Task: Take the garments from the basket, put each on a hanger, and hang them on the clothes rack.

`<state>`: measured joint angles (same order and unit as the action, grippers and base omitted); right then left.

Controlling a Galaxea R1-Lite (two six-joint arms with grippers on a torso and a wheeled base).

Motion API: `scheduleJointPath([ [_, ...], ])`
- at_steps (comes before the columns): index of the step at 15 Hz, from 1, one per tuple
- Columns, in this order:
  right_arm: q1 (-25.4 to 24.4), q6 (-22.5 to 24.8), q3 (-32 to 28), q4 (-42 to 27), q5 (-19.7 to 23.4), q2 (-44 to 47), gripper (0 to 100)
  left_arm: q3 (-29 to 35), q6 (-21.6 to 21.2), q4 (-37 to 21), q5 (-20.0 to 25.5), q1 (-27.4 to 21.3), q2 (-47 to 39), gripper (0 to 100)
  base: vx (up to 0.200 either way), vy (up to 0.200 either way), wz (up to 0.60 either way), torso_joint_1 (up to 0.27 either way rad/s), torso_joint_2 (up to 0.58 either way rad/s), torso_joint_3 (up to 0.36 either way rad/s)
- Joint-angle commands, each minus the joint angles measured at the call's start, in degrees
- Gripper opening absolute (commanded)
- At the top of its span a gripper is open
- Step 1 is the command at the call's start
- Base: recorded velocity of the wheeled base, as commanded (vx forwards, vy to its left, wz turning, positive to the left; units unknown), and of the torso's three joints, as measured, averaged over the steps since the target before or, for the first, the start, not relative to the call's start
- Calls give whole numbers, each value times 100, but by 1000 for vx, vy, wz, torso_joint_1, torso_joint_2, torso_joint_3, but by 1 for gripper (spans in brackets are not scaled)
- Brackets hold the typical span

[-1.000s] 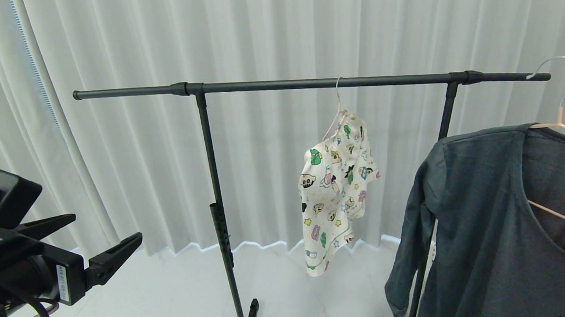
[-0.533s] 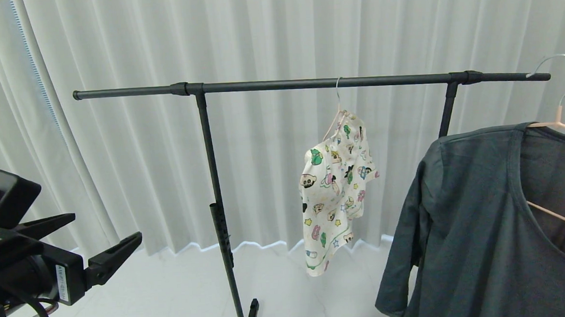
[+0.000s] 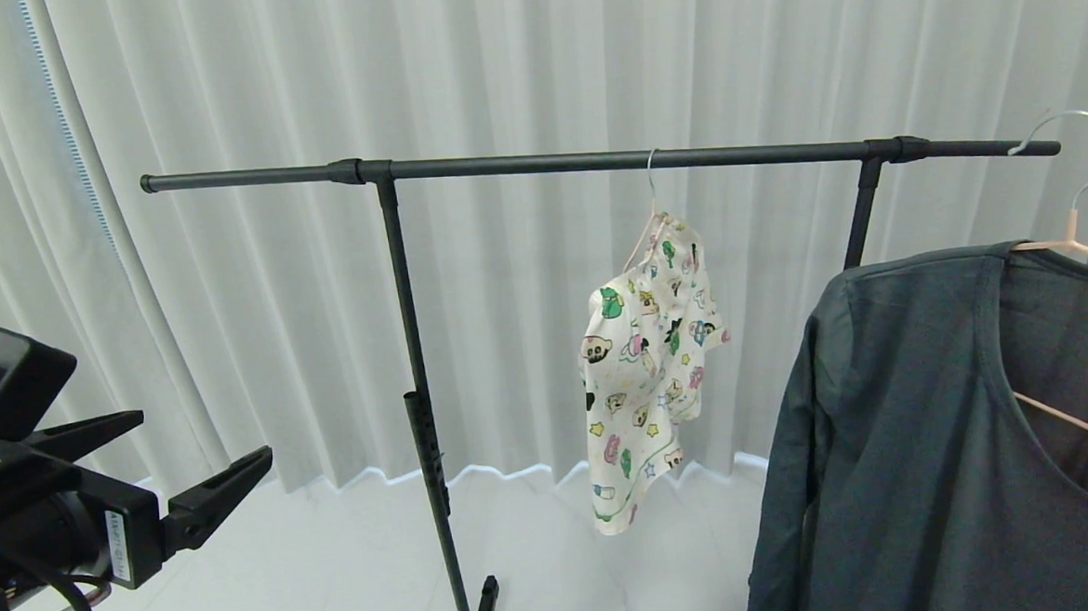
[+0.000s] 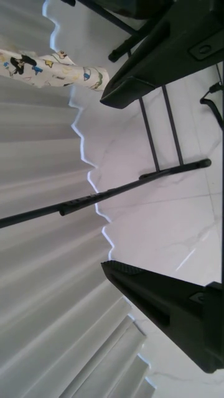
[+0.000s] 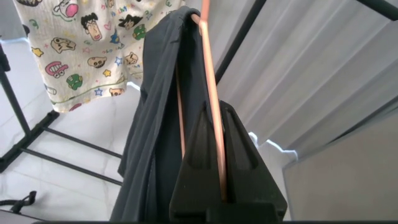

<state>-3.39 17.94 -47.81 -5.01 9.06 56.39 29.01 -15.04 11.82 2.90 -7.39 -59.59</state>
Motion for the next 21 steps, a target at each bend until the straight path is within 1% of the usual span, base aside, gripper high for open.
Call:
scheduleJointPath([
  [1, -13, 16, 9, 0, 0, 21, 0, -1, 1, 4, 0, 0, -9, 100, 0, 0, 0, 0, 0, 0],
  [2, -21, 69, 9, 0, 8, 47, 0, 8, 1, 4, 0, 0, -9, 100, 0, 0, 0, 0, 0, 0],
  [7, -136, 34, -9, 44, 26, 135, 0, 8, 10, 4, 0, -17, 9, 100, 0, 0, 0, 0, 0, 0],
  [8, -136, 16, -18, 44, 52, 144, 0, 8, 10, 4, 9, -17, 9, 100, 200, 0, 0, 7, 2, 2],
  [9, -136, -81, -26, 62, 140, 161, 0, 8, 10, 4, 9, -26, 9, 100, 200, 0, 0, -7, 2, 2],
  [10, -136, -204, -44, 123, 325, 153, 0, 8, 10, 4, 9, -26, 9, 100, 200, 0, 0, -7, -7, 12],
  [11, -136, -274, -44, 185, 377, 161, 0, -1, 10, 4, 9, -26, 9, 100, 200, 0, 0, 12, 7, 2],
  [13, -144, -362, -44, 220, 386, 161, 0, -1, 10, 4, 9, -26, 17, 100, 200, 0, 0, 7, 7, 2],
  [19, -153, -423, -44, 229, 386, 161, 0, -1, 10, 4, 17, -43, 9, 100, 200, 0, 0, 2, 2, 4],
  [21, -162, -476, -35, 325, 386, 214, 0, -1, 10, 4, 17, -43, 17, 100, 200, 0, 0, 2, 0, 2],
])
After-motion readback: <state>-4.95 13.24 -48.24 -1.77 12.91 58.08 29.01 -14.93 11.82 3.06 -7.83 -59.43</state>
